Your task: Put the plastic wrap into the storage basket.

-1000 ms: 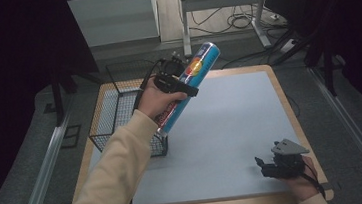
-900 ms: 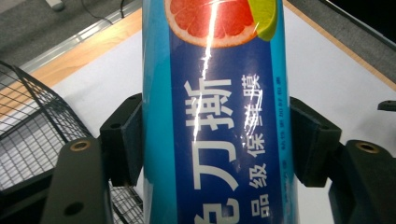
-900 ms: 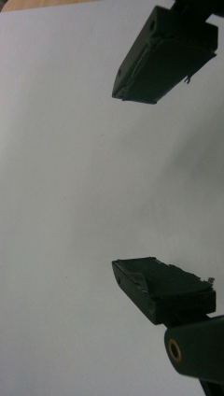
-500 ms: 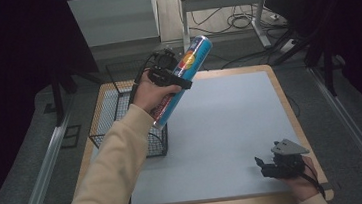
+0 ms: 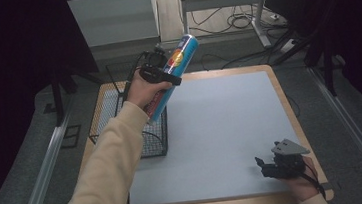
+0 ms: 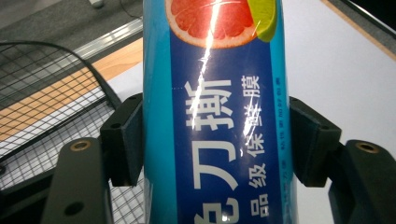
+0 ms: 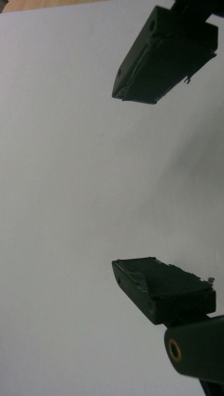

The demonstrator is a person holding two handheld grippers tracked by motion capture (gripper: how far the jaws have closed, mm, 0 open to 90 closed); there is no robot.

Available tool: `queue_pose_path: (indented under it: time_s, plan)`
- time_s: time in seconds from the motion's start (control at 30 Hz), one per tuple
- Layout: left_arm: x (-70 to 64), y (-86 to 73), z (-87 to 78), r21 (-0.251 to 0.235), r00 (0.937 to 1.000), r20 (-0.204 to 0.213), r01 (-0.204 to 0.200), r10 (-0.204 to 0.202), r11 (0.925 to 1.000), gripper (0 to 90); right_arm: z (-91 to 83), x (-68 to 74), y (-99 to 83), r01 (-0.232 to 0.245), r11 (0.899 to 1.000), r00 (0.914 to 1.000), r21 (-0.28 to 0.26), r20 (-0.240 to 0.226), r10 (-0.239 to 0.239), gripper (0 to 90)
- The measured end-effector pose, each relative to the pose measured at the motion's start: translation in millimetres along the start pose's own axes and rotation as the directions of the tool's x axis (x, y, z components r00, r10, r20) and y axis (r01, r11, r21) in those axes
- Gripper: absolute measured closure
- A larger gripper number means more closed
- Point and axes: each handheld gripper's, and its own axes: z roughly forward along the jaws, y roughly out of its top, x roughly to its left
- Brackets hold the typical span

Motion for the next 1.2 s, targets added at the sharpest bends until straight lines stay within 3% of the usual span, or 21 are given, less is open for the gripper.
queue_pose_path:
  time_s: [0.8,1.2]
  plan:
    - [45.4,-12.6,3.9,0.013,0.9944,-0.085,0.063,-0.062,0.9979,31.8,0.1,-0.4,-1.1,-0.006,1.000,0.9999,0.006,0.010,0.006,14.8]
    - [59.3,-17.9,22.1,0.064,0.9901,-0.127,0.069,-0.061,0.9955,31.8,-0.5,-1.2,-1.3,-0.005,1.000,0.9998,0.007,0.017,0.005,14.8]
